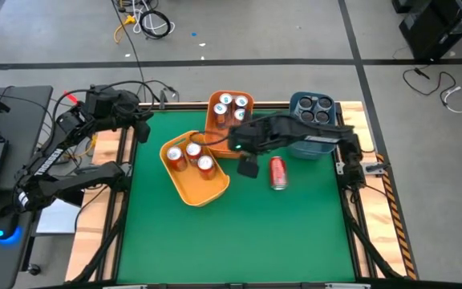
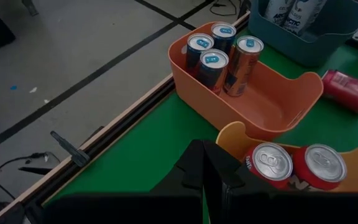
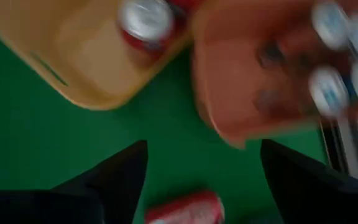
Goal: Sort soda cans
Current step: Put the orange soda can into the yellow bin
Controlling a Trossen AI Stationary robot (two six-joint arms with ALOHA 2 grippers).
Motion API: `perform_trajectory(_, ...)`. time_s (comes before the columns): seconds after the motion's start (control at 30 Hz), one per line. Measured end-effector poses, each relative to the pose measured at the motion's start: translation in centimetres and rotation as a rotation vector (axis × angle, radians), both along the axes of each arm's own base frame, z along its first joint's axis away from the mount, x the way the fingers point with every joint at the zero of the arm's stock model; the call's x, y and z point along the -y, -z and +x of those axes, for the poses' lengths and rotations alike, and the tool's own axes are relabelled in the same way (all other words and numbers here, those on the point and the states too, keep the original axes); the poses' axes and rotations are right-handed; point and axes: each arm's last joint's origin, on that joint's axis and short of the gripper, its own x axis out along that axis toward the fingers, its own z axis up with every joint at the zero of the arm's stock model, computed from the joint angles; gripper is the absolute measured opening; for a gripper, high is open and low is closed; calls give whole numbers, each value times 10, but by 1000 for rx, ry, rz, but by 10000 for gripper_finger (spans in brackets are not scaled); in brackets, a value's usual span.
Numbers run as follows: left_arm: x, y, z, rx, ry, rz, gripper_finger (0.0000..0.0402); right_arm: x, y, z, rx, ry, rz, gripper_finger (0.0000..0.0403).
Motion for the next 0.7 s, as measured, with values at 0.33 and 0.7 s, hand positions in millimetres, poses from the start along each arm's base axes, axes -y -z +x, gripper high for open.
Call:
perform_trajectory(0.33, 2, 0, -2, -12, 20, 10, 0, 0, 16, -65, -39, 454, 70, 238)
perform_trajectory(0.7, 3, 2, -2, -30, 25, 4, 0, -25, 123, -135, -6, 820, 190, 220)
